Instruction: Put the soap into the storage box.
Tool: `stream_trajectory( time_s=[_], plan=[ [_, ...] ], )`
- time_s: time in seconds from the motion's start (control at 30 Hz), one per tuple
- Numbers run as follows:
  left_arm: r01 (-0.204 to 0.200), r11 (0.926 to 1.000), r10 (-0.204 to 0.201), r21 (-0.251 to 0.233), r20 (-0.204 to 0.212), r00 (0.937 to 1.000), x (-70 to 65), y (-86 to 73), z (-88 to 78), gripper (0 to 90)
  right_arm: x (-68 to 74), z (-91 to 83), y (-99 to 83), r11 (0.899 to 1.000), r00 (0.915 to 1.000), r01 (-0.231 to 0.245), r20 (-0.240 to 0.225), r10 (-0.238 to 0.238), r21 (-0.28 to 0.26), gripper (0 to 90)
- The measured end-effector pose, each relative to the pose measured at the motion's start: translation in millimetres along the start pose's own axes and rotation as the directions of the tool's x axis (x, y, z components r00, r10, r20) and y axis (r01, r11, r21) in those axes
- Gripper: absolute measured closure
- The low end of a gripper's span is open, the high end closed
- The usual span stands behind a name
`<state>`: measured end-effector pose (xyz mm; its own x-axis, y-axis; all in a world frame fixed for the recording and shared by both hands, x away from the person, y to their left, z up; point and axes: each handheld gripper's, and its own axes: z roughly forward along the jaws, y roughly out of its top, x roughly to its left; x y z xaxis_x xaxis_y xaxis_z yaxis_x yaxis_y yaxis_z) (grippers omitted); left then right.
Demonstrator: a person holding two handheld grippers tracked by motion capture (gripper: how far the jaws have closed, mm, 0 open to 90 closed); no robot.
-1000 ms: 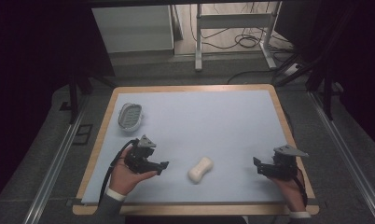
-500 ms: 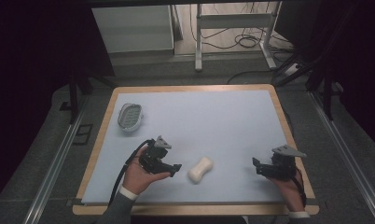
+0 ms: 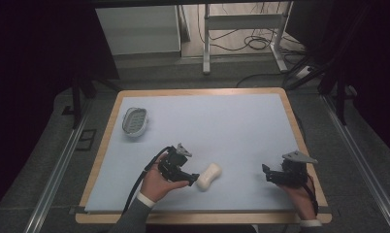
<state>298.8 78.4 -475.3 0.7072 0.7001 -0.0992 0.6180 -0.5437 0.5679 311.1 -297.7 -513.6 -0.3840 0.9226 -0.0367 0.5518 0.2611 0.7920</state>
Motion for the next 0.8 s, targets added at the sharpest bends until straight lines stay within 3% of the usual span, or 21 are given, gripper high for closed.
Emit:
stream_trajectory(
  time_s=[0.8],
  plan=[
    [-0.048,0.9957,0.047,0.080,0.016,0.9988,-23.3,29.9,38.2,24.5,-1.8,2.1,-2.0,1.000,1.0000,0.000,0.007,0.000,0.011,7.6]
  ],
)
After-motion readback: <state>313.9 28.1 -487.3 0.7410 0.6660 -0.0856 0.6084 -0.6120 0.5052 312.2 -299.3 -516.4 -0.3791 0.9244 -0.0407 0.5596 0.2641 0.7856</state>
